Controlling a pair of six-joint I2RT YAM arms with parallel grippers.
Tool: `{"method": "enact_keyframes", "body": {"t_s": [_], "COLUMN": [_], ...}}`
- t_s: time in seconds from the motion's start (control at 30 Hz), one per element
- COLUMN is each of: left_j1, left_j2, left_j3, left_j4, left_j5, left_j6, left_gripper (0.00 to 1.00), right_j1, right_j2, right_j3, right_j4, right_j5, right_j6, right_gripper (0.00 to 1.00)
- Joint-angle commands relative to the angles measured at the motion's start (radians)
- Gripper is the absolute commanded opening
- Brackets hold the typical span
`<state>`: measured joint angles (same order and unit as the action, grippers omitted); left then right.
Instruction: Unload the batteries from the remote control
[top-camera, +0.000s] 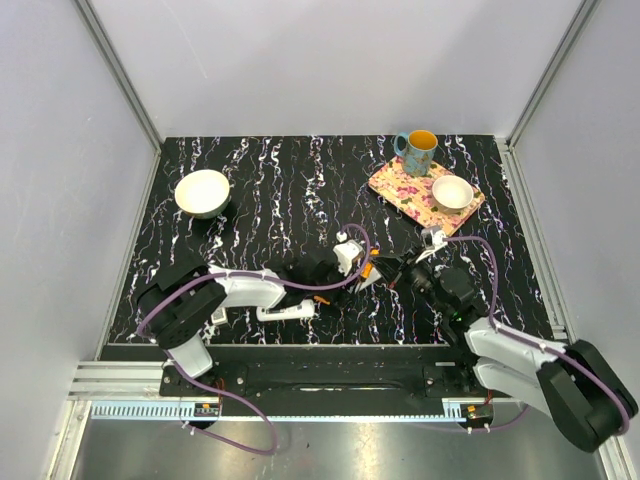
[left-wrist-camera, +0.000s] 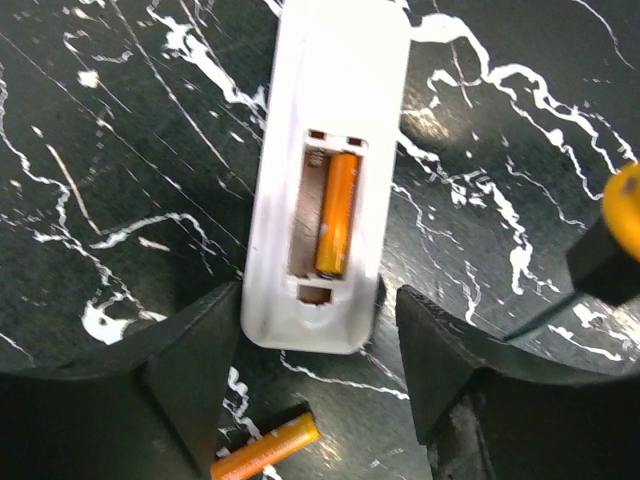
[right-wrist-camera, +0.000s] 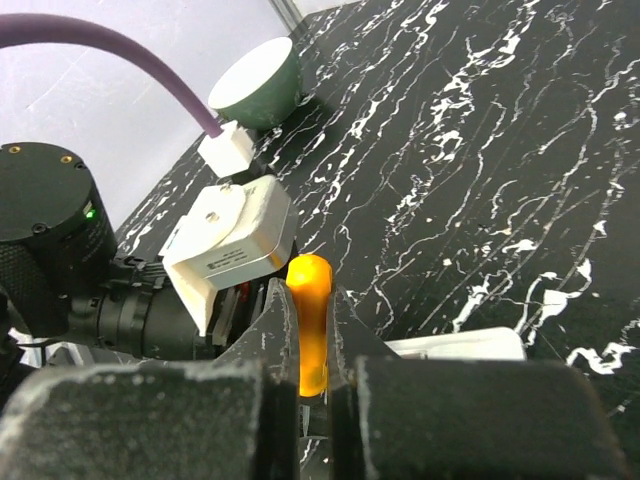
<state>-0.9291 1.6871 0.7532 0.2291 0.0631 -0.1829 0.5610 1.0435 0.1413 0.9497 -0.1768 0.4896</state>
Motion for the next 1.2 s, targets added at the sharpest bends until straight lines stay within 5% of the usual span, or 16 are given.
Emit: {"method": "enact_keyframes", "body": {"t_s": [0.0, 0.2, 0.33, 0.4, 0.43, 0.53, 0.8, 1.17], "left_j1": [-0.025, -0.045, -0.065, -0.065, -0.066, -0.071, -0.074, -0.01], "left_j2": [-0.066, -0.22, -0.274, -0.271, -0.264, -0.221, -0.014, 0.046], "left_j3": [0.008, 0.009, 0.018, 0.018, 0.018, 0.024, 0.11, 0.123], "left_j4": [-0.108, -0.165, -0.192, -0.185, -0.175, -0.146, -0.142, -0.215], "left_j5": [-0.015, -0.103, -0.138, -0.088, -0.069, 0.006, 0.081, -0.055], "left_j6": [-0.029, -0.044, -0.072, -0.079, -0.085, -0.107, -0.132, -0.136], "left_gripper": [0.7, 0.7, 0.6, 0.47, 0.3, 0.01, 0.0, 0.0], "right_j1": [0.008, 0.001, -0.024, -0.041, -0.062, -0.102, -0.124, -0.128], "right_j2": [-0.132, -0.24, -0.255, -0.254, -0.255, -0.241, -0.278, -0.221], "right_j3": [0.046, 0.075, 0.093, 0.107, 0.112, 0.133, 0.162, 0.244], "right_j4": [-0.199, -0.348, -0.393, -0.42, -0.43, -0.466, -0.519, -0.612], "right_j5": [0.074, 0.146, 0.164, 0.171, 0.171, 0.172, 0.198, 0.142], "right_j6": [-0.052, -0.089, -0.071, -0.048, -0.039, -0.01, -0.003, -0.022], "right_gripper": [0.0, 0.0, 0.0, 0.0, 0.0, 0.0, 0.0, 0.0]}}
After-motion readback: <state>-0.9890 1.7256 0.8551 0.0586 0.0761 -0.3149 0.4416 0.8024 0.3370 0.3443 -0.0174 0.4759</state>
